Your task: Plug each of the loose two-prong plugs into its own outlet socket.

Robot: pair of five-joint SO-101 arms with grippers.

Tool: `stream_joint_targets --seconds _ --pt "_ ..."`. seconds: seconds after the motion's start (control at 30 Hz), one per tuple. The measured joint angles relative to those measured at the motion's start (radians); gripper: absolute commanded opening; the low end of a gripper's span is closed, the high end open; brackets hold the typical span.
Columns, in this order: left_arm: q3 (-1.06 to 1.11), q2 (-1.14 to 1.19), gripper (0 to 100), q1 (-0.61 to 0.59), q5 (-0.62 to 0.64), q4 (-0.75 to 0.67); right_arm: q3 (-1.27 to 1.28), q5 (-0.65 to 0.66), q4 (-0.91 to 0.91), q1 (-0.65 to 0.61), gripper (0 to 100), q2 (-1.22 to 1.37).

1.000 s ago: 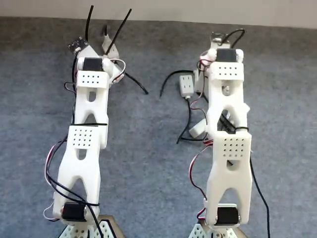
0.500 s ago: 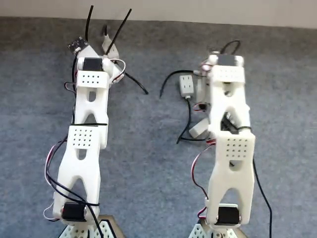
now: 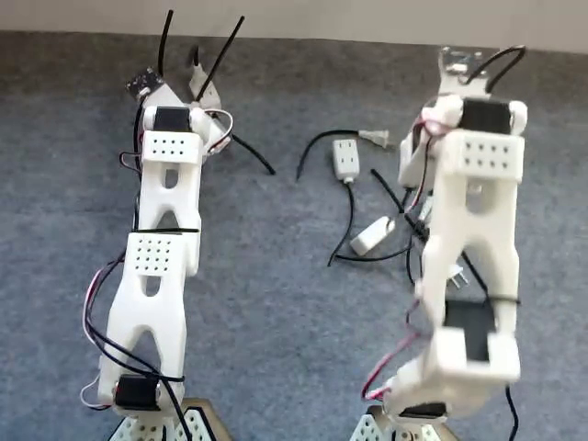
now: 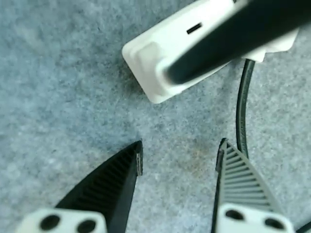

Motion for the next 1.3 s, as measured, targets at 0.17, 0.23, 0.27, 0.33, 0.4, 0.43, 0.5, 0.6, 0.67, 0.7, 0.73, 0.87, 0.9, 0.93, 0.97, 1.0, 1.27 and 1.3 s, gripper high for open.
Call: stream_joint_targets --seconds 0.17,0.23,0.27,0.33,0.4,0.43,0.5,0.6,0.67,0.7,0.73,0.87,0.9,0.93,0.97,1.0,1.27,1.3 --pt "0.0 0.0 26 0.0 0.0 0.002 0.365 0.02 -0.215 -0.06 11.1 -0.322" --pt "0.0 0.0 26 0.0 0.0 0.002 0.545 0.051 -0.35 -0.103 11.2 -0.463" --pt "0.0 0.0 26 0.0 0.0 0.002 0.631 0.057 -0.419 -0.117 11.2 -0.522" --pt "0.0 0.0 26 0.0 0.0 0.002 0.812 0.069 -0.565 -0.129 11.2 -0.585" --pt "0.0 0.0 26 0.0 0.0 0.002 0.925 0.086 -0.684 -0.129 11.2 -0.583" --pt "0.0 0.0 26 0.0 0.0 0.002 0.957 0.109 -0.74 -0.126 11.2 -0.571" --pt "0.0 0.0 26 0.0 0.0 0.002 0.997 0.143 -0.841 -0.133 11.2 -0.532" --pt "0.0 0.0 26 0.0 0.0 0.002 1.049 0.147 -1.019 -0.133 11.2 -0.433" --pt "0.0 0.0 26 0.0 0.0 0.002 1.08 0.147 -1.146 -0.133 11.2 -0.356" --pt "0.0 0.0 26 0.0 0.0 0.002 1.092 0.147 -1.209 -0.133 11.2 -0.319" --pt "0.0 0.0 26 0.0 0.0 0.002 1.103 0.147 -1.27 -0.137 11.2 -0.287" --pt "0.0 0.0 26 0.0 0.0 0.002 1.114 0.147 -1.433 -0.16 11.2 -0.189" --pt "0.0 0.0 26 0.0 0.0 0.002 1.114 0.146 -1.456 -0.167 11.2 -0.167" --pt "0.0 0.0 26 0.0 0.0 0.002 1.114 0.135 -1.471 -0.173 11.2 -0.15" --pt "0.0 0.0 26 0.0 0.0 0.002 1.114 0.121 -1.482 -0.18 11.2 -0.129" --pt "0.0 0.0 26 0.0 0.0 0.002 1.114 0.11 -1.488 -0.184 11.2 -0.11" --pt "0.0 0.0 26 0.0 0.0 0.002 1.043 0.066 -1.487 -0.186 10.9 0.075" --pt "0.0 0.0 26 0.0 0.0 0.002 1.016 0.035 -1.464 -0.178 10.8 0.092"
